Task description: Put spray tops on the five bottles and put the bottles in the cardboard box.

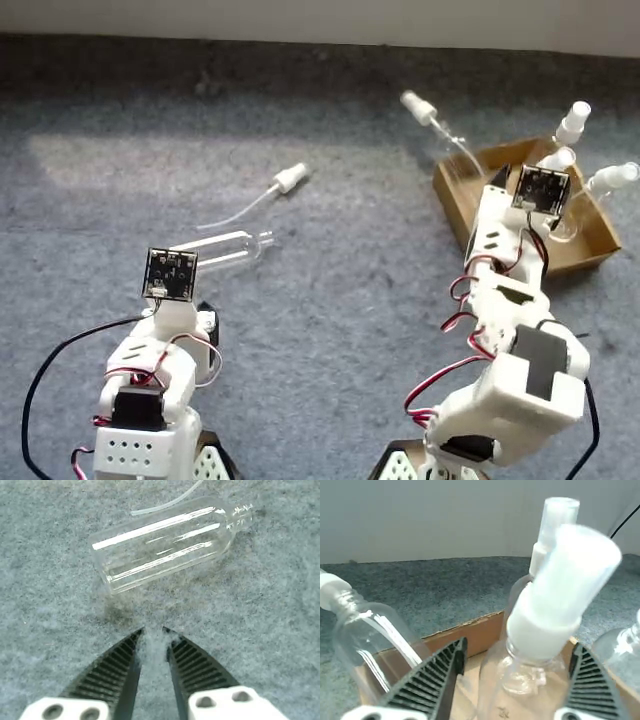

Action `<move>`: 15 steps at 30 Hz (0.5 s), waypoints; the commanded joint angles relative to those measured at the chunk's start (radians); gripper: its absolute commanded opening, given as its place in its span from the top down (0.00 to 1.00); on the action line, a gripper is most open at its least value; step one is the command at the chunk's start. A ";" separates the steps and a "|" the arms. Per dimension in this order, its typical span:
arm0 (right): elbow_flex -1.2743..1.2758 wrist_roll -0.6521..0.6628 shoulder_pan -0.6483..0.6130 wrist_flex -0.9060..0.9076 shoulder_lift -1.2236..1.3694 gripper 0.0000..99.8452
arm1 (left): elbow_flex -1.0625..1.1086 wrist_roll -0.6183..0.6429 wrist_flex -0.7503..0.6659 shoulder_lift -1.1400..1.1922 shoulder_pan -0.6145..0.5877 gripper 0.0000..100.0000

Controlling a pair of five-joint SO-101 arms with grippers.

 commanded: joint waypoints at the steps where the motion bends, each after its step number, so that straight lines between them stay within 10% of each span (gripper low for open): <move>1: -0.016 0.012 -0.016 0.051 -0.097 0.71 | 0.019 -0.006 -0.017 -0.001 -0.012 1.00; 15: -0.031 0.018 -0.016 0.257 -0.217 0.71 | 0.019 -0.006 -0.017 -0.001 -0.012 1.00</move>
